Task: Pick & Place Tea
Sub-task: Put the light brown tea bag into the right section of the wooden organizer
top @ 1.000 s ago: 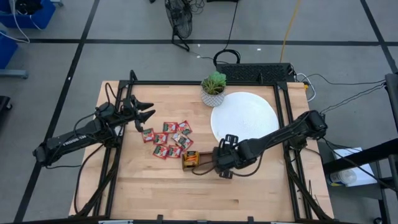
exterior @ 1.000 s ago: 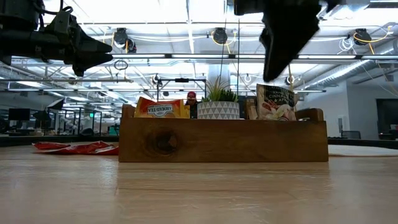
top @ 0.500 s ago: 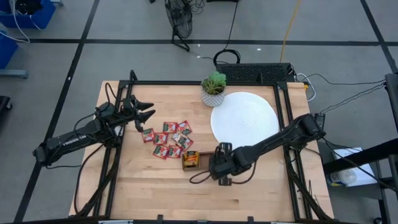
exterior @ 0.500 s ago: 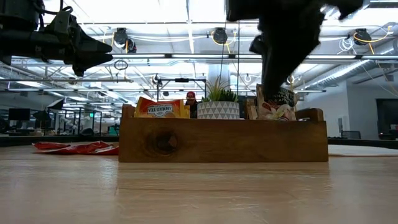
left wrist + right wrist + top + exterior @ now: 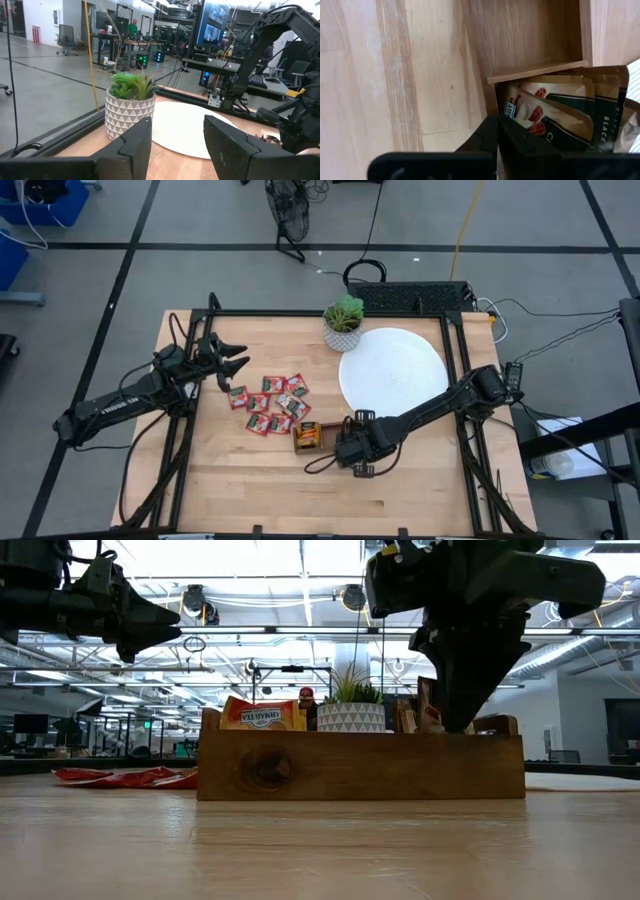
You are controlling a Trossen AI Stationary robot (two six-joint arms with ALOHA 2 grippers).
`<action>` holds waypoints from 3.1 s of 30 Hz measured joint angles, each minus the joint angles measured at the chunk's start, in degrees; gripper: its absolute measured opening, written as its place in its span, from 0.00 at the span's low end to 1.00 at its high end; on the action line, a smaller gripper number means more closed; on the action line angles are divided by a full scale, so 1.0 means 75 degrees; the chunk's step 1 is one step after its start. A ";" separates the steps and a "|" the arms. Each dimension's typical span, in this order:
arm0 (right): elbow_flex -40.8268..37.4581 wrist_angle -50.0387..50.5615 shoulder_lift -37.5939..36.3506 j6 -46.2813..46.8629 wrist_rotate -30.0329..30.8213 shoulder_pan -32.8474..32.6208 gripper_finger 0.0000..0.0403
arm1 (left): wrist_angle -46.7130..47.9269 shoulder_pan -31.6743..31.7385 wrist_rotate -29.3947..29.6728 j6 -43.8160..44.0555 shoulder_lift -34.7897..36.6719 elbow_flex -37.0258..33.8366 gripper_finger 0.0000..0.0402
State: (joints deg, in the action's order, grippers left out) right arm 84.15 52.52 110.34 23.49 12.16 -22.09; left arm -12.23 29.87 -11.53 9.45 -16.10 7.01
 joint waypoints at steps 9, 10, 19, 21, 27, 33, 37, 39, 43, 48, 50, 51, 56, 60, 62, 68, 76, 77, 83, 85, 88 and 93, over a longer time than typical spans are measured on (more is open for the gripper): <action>-0.0028 0.0394 -0.0023 0.0163 0.0360 0.0038 0.00 | 0.0000 0.0000 0.0000 0.0000 0.0000 0.0000 0.45; -0.0028 0.0545 -0.0023 0.0176 0.0396 0.0039 0.00 | 0.0001 0.0000 -0.0001 0.0000 -0.0002 0.0000 0.45; -0.0028 0.0411 0.0193 0.0081 0.0220 0.0160 0.00 | 0.0000 0.0000 0.0000 0.0000 -0.0002 0.0000 0.45; -0.0008 0.0374 0.0408 -0.0054 0.0079 0.0183 0.00 | 0.0001 0.0000 -0.0001 -0.0003 0.0000 0.0000 0.45; 0.0007 0.0405 0.0736 0.0052 0.0032 0.0188 0.00 | 0.0000 0.0000 0.0000 0.0000 0.0000 0.0000 0.45; -0.0022 0.0284 0.0688 0.0575 0.1156 -0.0055 0.00 | 0.0005 0.0000 0.0000 0.0000 -0.0003 0.0000 0.45; -0.0019 -0.0048 0.0745 0.1015 0.1171 -0.0067 0.00 | -0.0001 0.0000 0.0000 -0.0003 -0.0001 0.0000 0.45; -0.0016 -0.0233 0.0743 0.1158 0.1020 -0.0055 0.00 | 0.0000 0.0000 0.0000 -0.0002 0.0000 0.0000 0.45; -0.0007 -0.0604 0.0743 0.1231 0.0802 -0.0055 0.00 | 0.0003 0.0000 0.0000 0.0000 -0.0002 0.0000 0.45; -0.0149 -0.0755 0.0737 0.1569 0.0763 -0.0051 0.00 | 0.0000 0.0000 0.0000 0.0000 -0.0003 0.0000 0.45; -0.0306 -0.0960 0.0734 0.1717 0.0601 -0.0049 0.00 | 0.0000 0.0000 0.0000 -0.0001 -0.0001 0.0000 0.45; -0.0395 -0.1055 0.0732 0.1772 0.0395 -0.0038 0.00 | 0.0000 0.0000 0.0000 0.0000 0.0000 0.0000 0.45; -0.0666 -0.1473 0.0751 0.1836 -0.0079 -0.0049 0.00 | 0.0003 0.0000 0.0000 -0.0001 -0.0001 0.0000 0.45; -0.0669 -0.1502 0.0624 0.1811 -0.0082 -0.0067 0.00 | 0.0000 0.0000 0.0000 0.0000 0.0000 0.0000 0.45; -0.0669 -0.1549 0.0433 0.1799 -0.0037 -0.0068 0.00 | 0.0000 0.0000 0.0000 -0.0003 -0.0001 0.0000 0.45; -0.0732 -0.1375 -0.0178 0.1784 0.0581 -0.0084 0.00 | 0.0000 0.0000 0.0000 -0.0003 -0.0002 0.0000 0.45; -0.0706 -0.2070 -0.0392 0.1403 0.0740 -0.0070 0.00 | 0.0003 0.0000 0.0000 -0.0002 -0.0001 0.0000 0.45; -0.0698 -0.2216 -0.0416 0.1342 0.0743 -0.0070 0.00 | 0.0001 0.0000 0.0001 -0.0002 -0.0001 0.0000 0.45; -0.0692 -0.3381 -0.0565 0.0681 0.0766 -0.0069 0.00 | 0.0000 0.0000 0.0000 -0.0001 -0.0001 0.0000 0.45; -0.0686 -0.4222 -0.0618 0.0093 0.0785 -0.0030 0.00 | 0.0012 0.0000 0.0000 -0.0001 -0.0001 0.0000 0.45; -0.0681 -0.5504 -0.0603 -0.1010 0.0774 0.0039 0.00 | 0.0004 0.0000 0.0000 0.0000 0.0000 0.0000 0.45; -0.0681 -0.6886 -0.0609 -0.3007 0.0772 0.0268 0.00 | 0.0013 0.0000 0.0000 0.0000 -0.0002 0.0000 0.45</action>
State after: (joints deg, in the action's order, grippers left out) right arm 79.05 0.88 105.78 0.93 17.95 -20.08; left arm -12.13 29.87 -11.53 9.45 -16.11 7.01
